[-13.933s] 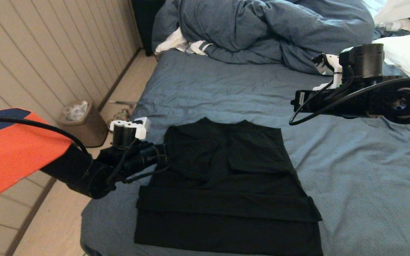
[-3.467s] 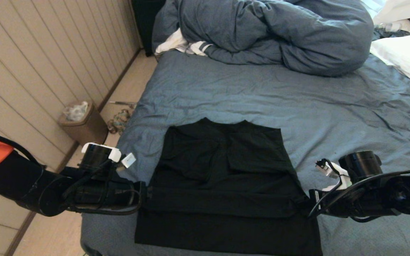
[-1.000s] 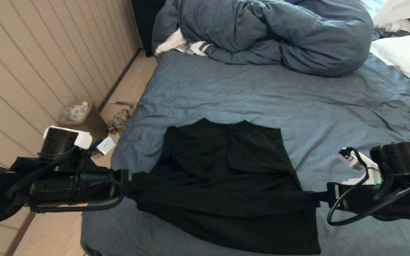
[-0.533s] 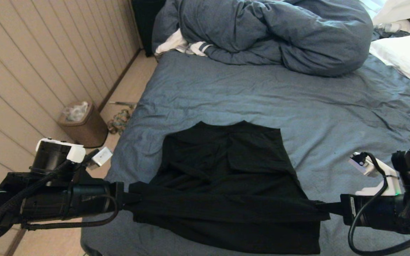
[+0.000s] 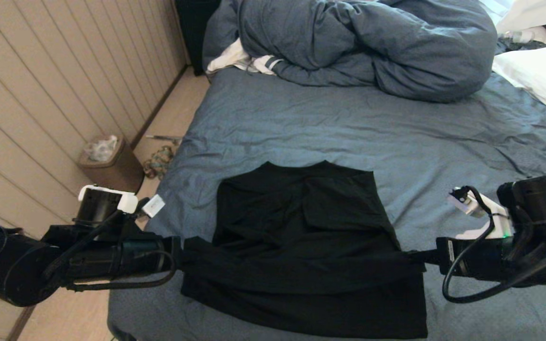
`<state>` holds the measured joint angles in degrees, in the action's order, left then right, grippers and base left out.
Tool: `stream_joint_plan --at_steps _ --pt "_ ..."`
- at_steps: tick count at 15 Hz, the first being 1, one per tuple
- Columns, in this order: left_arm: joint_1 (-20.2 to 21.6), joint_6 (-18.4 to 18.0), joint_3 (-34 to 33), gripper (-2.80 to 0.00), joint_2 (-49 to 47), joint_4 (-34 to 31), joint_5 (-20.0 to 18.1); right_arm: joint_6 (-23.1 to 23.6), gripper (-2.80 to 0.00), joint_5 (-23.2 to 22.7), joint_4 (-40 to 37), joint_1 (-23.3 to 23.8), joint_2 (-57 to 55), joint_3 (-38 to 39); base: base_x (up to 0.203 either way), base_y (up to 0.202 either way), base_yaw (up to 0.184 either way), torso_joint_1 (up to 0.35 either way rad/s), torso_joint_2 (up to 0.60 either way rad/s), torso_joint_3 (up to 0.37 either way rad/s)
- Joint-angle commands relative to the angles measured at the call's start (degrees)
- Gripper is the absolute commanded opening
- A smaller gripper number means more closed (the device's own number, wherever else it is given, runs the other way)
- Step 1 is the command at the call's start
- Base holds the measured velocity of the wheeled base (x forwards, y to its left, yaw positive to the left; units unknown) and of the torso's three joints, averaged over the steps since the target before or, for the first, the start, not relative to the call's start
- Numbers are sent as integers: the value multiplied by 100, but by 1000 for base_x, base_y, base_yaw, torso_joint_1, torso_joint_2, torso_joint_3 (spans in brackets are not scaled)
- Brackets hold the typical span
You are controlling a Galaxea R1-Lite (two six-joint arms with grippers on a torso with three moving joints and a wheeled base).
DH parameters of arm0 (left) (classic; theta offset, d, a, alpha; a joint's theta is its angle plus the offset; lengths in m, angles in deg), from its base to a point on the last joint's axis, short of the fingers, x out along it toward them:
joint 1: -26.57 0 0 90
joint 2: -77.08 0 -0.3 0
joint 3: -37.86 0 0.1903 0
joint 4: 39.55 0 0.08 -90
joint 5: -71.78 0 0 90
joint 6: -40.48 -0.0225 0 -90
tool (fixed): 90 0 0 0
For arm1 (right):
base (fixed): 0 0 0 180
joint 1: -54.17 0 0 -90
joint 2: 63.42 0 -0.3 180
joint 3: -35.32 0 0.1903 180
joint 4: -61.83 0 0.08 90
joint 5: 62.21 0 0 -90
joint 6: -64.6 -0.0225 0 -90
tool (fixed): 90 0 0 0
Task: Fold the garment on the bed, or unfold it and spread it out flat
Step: Fold the black T-shirt
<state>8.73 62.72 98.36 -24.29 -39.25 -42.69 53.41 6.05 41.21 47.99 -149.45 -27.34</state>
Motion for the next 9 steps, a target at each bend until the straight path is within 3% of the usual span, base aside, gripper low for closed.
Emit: stream_joint_plan --at_steps 1,5,9 --pt "53 16 263 -280 -488 34 -13 2 -280 -17 -1 107 -313 -174 0 0 0 0 0 0" --pt "105 16 989 -280 -1039 -26 -5 99 -280 -44 21 360 -823 -449 0 0 0 0 0 0" --pt "114 -9 1041 -280 -1203 -38 22 123 -280 -287 28 497 -1118 -468 0 0 0 0 0 0"
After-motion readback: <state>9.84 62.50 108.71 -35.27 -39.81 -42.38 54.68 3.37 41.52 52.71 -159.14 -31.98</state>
